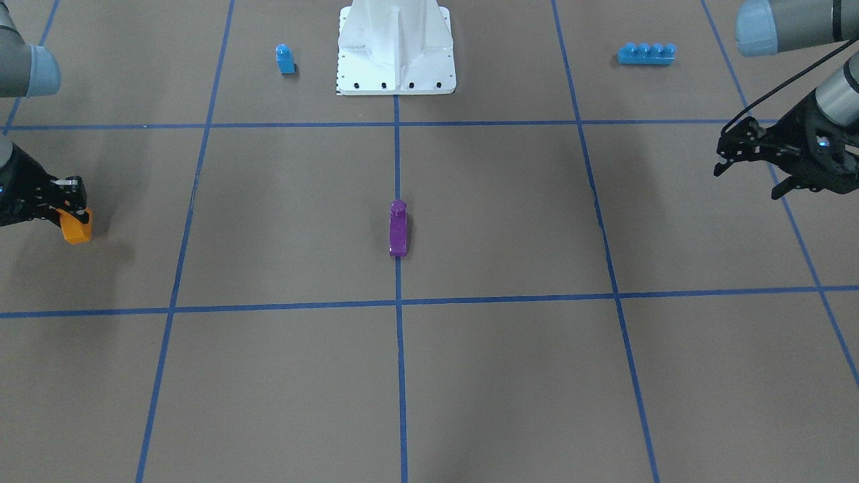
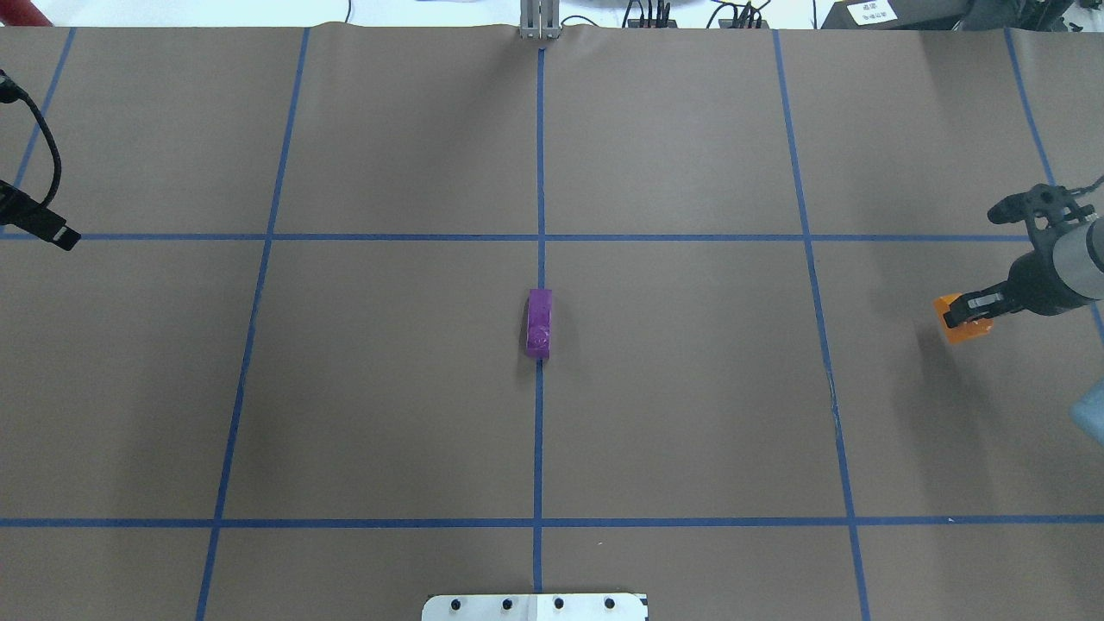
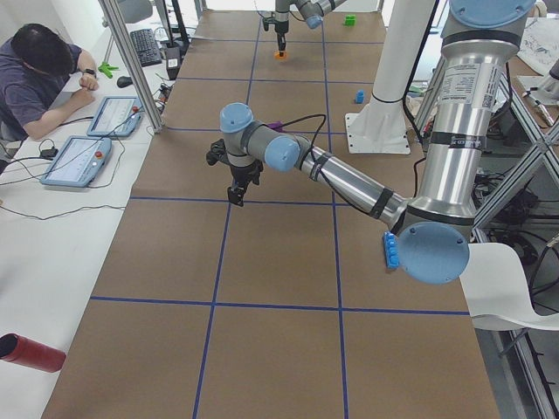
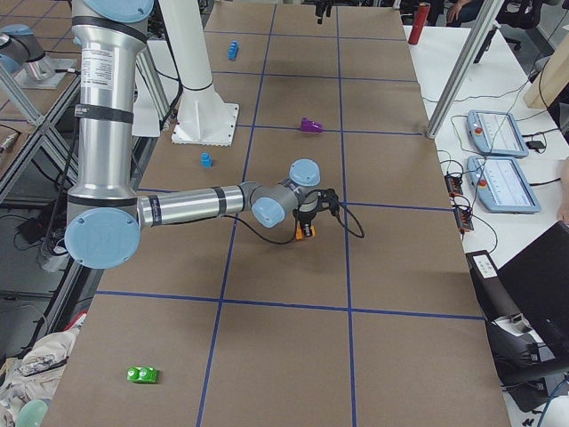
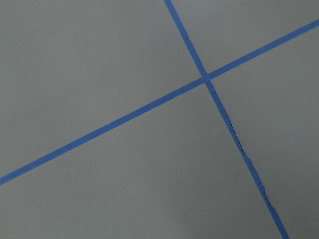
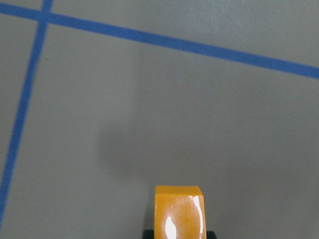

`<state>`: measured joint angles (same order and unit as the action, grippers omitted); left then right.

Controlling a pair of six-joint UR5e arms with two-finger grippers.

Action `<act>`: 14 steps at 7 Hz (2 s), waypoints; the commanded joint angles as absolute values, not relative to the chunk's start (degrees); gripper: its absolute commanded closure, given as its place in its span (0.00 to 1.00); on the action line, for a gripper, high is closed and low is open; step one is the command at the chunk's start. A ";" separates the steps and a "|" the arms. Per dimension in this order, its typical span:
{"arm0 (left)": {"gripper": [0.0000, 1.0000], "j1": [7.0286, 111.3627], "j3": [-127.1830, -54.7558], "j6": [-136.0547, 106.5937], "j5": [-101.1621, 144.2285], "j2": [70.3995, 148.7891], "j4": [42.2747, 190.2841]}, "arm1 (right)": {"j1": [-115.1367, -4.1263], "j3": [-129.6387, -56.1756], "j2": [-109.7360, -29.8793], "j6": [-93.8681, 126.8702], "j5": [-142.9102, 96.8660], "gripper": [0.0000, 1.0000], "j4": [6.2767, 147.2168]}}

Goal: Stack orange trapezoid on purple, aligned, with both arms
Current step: 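Carry the orange trapezoid with the right gripper toward the purple block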

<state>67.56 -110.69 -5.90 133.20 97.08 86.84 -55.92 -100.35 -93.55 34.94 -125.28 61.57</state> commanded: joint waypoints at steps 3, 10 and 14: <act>0.00 67.50 -110.39 -5.98 133.24 96.94 86.84 | -50.73 -103.36 -74.06 42.54 -124.54 1.00 77.74; 0.00 67.59 -110.74 -13.09 132.80 95.36 88.07 | -32.97 -88.01 -40.54 61.69 -115.84 1.00 95.54; 0.00 67.50 -110.74 -13.18 132.80 95.36 88.07 | -31.73 -84.11 -37.62 64.95 -113.39 1.00 95.45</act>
